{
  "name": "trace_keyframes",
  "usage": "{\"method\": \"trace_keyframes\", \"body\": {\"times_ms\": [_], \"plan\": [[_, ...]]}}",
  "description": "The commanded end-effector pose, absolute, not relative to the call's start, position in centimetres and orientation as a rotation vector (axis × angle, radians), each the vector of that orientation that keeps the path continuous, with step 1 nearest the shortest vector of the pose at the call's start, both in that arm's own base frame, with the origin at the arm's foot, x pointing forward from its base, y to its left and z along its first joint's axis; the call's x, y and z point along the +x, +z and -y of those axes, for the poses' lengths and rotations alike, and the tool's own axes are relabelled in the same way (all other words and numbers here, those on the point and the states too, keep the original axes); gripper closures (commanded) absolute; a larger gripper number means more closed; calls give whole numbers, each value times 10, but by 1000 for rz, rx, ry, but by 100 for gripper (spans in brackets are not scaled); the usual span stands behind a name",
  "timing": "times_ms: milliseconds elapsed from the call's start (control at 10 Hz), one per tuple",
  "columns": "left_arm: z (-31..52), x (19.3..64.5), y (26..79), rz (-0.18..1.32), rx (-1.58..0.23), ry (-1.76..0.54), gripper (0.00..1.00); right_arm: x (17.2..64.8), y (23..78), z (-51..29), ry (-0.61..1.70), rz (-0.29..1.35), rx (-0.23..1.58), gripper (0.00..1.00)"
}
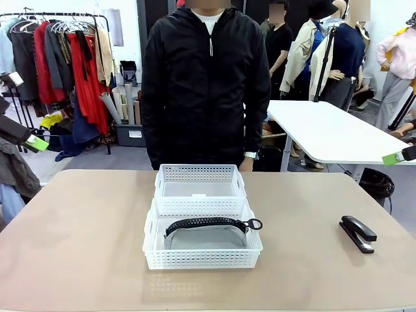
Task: Distribute items into two baskets.
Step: Pick up the Stapler that the person points to.
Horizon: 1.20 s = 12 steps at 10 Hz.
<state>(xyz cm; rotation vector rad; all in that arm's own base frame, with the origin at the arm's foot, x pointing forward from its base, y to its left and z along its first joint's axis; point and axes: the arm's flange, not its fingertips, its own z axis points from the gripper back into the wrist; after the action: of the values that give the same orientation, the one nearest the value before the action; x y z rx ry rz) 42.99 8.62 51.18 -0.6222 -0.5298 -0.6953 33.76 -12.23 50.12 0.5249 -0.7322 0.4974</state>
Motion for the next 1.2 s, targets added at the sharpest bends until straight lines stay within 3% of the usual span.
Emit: {"method": "trace_keyframes", "body": {"times_ms": [0, 1100], "plan": [[-81, 429, 509, 561, -633, -737, 0, 337, 502, 122, 502, 738, 532, 0], [-84, 431, 513, 580, -625, -757, 0, 337, 502, 122, 502, 738, 532, 0]]}}
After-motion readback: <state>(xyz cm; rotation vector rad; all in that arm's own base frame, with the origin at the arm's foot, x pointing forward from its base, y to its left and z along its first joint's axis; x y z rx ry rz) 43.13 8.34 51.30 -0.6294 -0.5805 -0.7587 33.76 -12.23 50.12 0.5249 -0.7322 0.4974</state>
